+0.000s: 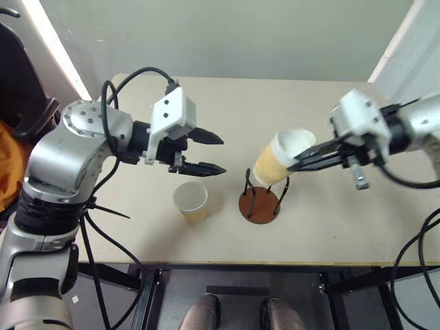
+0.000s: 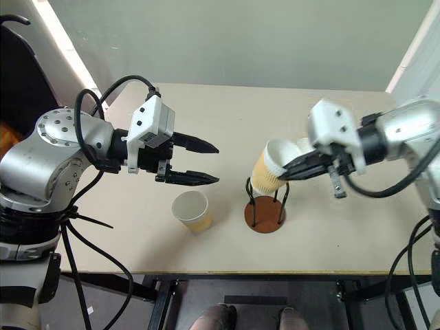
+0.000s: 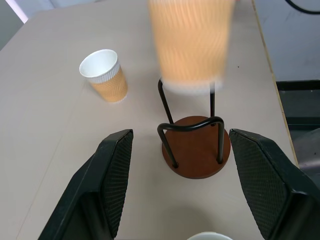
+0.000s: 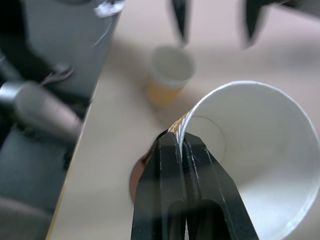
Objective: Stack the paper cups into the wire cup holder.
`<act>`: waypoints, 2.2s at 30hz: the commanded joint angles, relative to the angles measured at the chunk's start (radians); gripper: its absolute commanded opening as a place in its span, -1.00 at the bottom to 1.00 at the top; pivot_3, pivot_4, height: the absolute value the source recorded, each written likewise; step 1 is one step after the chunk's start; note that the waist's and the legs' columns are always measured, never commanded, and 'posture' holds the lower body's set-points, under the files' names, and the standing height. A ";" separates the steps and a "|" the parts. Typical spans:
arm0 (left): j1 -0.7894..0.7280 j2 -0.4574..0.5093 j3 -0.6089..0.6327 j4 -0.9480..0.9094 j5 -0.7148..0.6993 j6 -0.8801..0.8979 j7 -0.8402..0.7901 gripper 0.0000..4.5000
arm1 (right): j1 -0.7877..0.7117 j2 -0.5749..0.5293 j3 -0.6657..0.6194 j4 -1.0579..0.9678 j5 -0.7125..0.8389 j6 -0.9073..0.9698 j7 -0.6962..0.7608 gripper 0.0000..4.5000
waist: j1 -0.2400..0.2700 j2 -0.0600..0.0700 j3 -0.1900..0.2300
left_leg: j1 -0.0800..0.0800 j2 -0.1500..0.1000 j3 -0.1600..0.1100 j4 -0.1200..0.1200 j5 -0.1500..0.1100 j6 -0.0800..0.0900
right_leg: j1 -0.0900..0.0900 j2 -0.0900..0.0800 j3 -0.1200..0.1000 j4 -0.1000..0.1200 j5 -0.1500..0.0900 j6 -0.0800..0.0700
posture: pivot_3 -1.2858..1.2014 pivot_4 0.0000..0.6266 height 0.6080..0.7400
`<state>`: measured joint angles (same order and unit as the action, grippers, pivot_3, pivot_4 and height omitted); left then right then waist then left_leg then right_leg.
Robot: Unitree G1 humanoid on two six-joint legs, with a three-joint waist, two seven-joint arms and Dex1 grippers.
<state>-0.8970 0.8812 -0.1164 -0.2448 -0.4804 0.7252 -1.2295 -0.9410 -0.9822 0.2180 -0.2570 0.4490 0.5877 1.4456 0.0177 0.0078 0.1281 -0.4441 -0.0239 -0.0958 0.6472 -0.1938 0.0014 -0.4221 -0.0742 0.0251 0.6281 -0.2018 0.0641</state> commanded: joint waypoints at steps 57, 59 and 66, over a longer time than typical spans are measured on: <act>0.111 0.036 0.076 -0.130 0.066 0.100 0.231 0.46 | -0.455 0.391 0.217 1.474 -0.819 -0.821 -0.217 -0.30 | -0.005 0.002 0.001 | -0.001 0.003 -0.001 -0.010 -0.001 -0.014 | -0.015 0.000 -0.003 0.014 0.005 -0.009 | 0.03 -0.52 1.00; 0.117 0.042 0.078 -0.129 0.063 0.099 0.233 0.46 | -0.459 0.386 0.208 1.468 -0.814 -0.824 -0.218 -0.63 | -0.004 0.002 0.001 | -0.001 0.003 -0.001 -0.010 -0.001 -0.014 | -0.015 0.000 -0.003 0.014 0.004 -0.009 | 0.03 -0.52 1.00; 0.120 0.058 0.068 -0.075 0.072 0.022 0.177 0.46 | -0.509 0.281 0.124 1.341 -0.744 -0.848 -0.087 -0.99 | -0.003 0.003 0.002 | -0.001 0.003 -0.001 -0.011 -0.001 -0.014 | -0.015 0.000 -0.004 0.016 0.004 -0.010 | 0.03 -0.52 1.00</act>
<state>-0.7713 0.9214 -0.0734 -0.3213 -0.4076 0.7865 -1.0296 -1.3903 -0.6452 0.3955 1.1581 -0.3376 -0.2446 1.2978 0.0148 0.0103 0.1296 -0.4453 -0.0210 -0.0969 0.6358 -0.1947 -0.0123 -0.4373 -0.0745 0.0213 0.6437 -0.1979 0.0538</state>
